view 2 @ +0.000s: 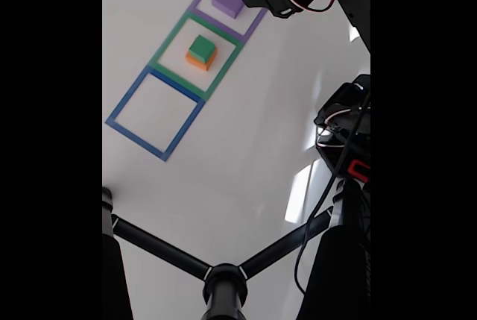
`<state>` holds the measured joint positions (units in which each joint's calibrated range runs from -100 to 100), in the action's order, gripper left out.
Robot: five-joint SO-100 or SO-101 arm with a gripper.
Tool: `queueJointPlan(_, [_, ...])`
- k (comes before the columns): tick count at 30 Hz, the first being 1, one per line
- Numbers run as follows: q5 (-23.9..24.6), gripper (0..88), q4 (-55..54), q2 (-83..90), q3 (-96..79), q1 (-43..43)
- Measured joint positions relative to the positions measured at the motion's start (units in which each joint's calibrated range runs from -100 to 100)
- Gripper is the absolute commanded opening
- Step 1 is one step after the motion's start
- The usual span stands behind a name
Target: Tower of hanoi
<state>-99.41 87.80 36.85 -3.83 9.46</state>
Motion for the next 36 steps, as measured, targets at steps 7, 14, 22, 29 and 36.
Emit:
queueJointPlan(7, [0.00, 2.0, 3.29, 0.00, 4.35, -5.24])
queueJointPlan(14, [0.00, 2.2, 1.69, 0.00, 3.13, -7.70])
queueJointPlan(22, [0.00, 2.5, -17.82, 2.20, -18.02, -8.60])
queueJointPlan(29, [0.00, 2.5, -45.02, 2.28, -40.99, -8.60])
queueJointPlan(36, [0.00, 2.5, -72.07, 1.77, -58.66, -9.74])
